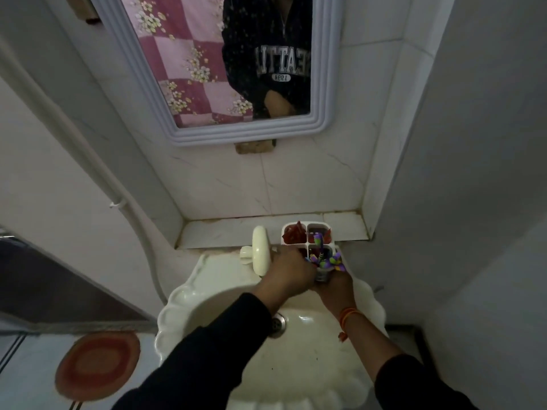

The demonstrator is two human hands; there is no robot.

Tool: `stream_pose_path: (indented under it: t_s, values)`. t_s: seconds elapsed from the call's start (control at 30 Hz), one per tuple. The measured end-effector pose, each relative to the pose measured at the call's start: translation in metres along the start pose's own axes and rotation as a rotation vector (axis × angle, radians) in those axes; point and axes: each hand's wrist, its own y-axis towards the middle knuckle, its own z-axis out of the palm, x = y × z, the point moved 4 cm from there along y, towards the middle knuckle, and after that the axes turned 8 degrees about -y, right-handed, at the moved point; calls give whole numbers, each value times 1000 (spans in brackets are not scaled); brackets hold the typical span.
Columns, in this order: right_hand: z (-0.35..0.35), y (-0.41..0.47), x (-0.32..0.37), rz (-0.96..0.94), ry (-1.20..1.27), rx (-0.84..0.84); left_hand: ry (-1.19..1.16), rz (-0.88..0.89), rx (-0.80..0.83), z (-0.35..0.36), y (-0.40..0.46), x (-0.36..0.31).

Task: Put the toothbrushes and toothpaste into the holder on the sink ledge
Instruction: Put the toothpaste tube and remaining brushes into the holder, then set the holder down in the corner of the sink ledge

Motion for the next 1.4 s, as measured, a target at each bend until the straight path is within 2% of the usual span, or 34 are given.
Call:
stream_pose_path:
  t_s: [0.1, 0.23, 0.27, 0.33, 0.43, 0.47, 0.53, 0.63, 0.73, 0.77, 0.87, 0.93, 1.0, 1.13, 1.23, 1.4]
  values:
    - [-2, -4, 9, -76, 15, -13, -360, -52, -89, 10, 3, 19]
    - [-10, -3, 6, 14, -167, -41, -630, -49, -157, 21, 14, 40]
    - [-11, -5, 11, 14, -266, -5, -645, -46, -158, 22, 15, 42]
    - [-9, -5, 15, -42, -244, 53, -661, -31, -171, 22, 16, 45]
    - [-11, -5, 17, -63, -345, 19, -692, -13, -173, 22, 13, 43]
    - [-14, -5, 16, 37, -359, 22, -703, -1, -162, 23, 13, 41]
    - [-26, 2, 15, 88, -355, -85, -710, 42, -155, 24, 13, 32]
    - [-40, 21, 30, 44, -353, -192, -757, 98, -142, 24, 20, 15]
    - [-49, 39, 53, 31, -323, -143, -794, 143, -78, 21, 38, -8]
    - [-55, 49, 57, 16, -316, -174, -798, 142, -70, 21, 48, -14]
    - [-66, 67, 63, 147, -431, -127, -820, 126, -56, 24, 83, -24]
    - [-70, 78, 68, 165, -358, -127, -833, 123, -13, 29, 102, -30]
    - [-71, 91, 74, 65, -361, -201, -834, 99, 13, 35, 118, -32]
    - [-82, 91, 79, 126, -360, -303, -775, 103, 55, 48, 154, -28]
    - [-86, 93, 75, 112, -410, -280, -726, 97, 50, 58, 186, -16]
    - [-88, 89, 76, 129, -511, -278, -697, 100, 46, 48, 162, -34]
